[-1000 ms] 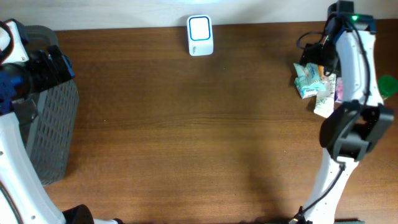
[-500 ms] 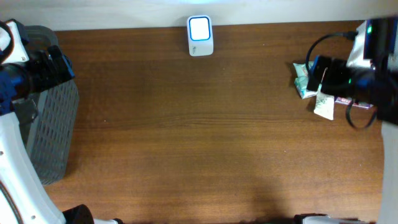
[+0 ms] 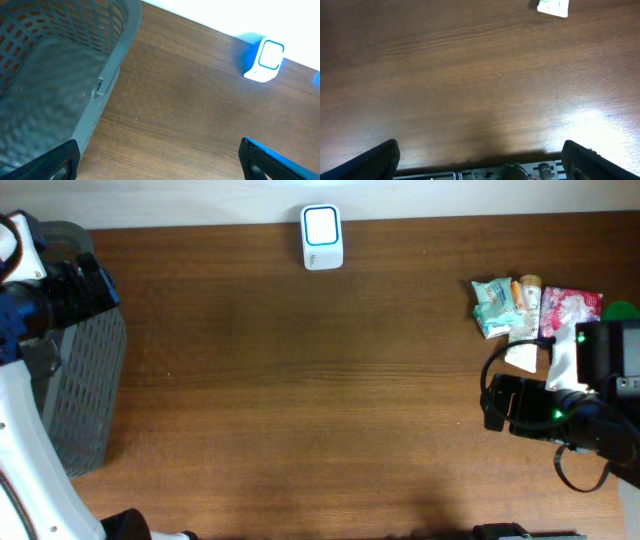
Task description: Scan the item barcode
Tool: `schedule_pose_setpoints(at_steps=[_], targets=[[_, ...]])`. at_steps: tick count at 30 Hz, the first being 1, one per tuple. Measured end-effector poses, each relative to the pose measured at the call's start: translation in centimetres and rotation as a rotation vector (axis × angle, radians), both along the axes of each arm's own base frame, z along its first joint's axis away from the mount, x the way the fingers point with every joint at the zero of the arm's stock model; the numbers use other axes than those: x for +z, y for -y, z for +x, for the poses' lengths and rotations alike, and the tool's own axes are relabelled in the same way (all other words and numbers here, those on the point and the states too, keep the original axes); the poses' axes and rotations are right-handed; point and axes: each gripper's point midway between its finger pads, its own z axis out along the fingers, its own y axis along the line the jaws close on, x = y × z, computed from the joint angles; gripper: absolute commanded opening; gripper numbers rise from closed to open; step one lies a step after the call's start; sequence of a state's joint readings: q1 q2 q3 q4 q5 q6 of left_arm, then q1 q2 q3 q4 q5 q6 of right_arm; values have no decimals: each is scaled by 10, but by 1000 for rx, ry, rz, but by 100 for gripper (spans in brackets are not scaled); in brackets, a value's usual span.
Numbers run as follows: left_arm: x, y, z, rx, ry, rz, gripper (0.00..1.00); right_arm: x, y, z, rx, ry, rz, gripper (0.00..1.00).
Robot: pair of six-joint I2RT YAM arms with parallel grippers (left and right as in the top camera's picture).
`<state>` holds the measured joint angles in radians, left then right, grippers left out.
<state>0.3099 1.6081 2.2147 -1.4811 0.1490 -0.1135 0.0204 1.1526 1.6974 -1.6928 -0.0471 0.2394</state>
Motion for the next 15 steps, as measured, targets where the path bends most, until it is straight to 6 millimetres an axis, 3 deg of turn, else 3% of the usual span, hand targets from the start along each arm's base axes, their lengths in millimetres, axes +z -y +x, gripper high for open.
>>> schedule_pose_setpoints(at_steps=[8, 12, 15], targets=[[0, 0, 0, 0, 0, 0, 99, 6, 0, -8, 4, 38, -1, 99], [0, 0, 0, 0, 0, 0, 99, 19, 0, -14, 29, 186, -13, 99], [0, 0, 0, 0, -2, -1, 99, 10, 0, -13, 88, 325, -51, 99]])
